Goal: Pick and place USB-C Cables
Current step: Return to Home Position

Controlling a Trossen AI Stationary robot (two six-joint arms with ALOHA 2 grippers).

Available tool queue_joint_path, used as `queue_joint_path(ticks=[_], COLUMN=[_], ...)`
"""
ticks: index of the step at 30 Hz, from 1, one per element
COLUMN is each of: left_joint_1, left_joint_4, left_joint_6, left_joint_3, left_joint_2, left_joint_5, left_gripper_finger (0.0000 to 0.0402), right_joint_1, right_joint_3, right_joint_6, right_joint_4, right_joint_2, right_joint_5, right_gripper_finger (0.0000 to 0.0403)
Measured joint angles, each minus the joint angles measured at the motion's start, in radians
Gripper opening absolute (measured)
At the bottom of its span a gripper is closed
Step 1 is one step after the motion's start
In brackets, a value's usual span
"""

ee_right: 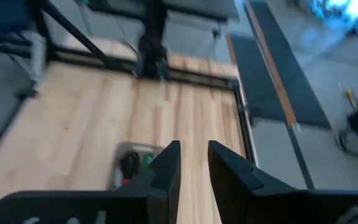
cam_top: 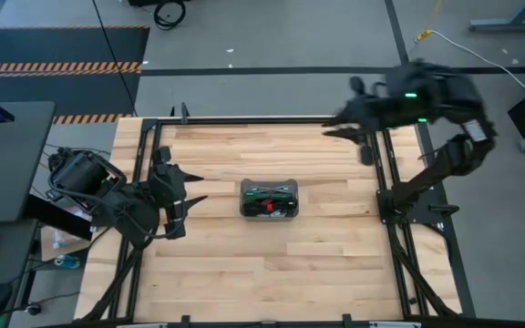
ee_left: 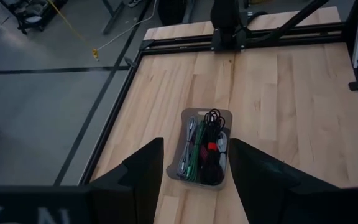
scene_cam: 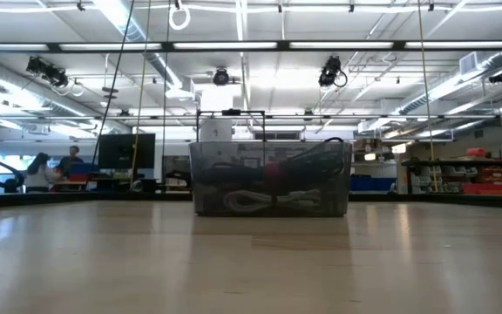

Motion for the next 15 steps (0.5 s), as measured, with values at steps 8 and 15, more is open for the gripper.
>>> queue_joint_path(ticks=[8,15], left_joint_1=[0.053,0.106], left_joint_4=[0.000,-0.002], left_joint_6=[0.012,0.031], left_joint_3=[0.000,0.000], left_joint_2=[0.000,-0.001], left_joint_5=[-0.001,-0.002], left_gripper_finger=[0.0188,0.0188], right_joint_1=[0.111,0.160], right_joint_3=[-0.001,-0.001], right_joint_6=[-0.007,0.086], right_joint_4=[-0.019,-0.063], right_joint_2=[-0.119,-0.259], right_joint_5=[-0.017,-0.172], right_gripper_finger=[0.0087,0.0088])
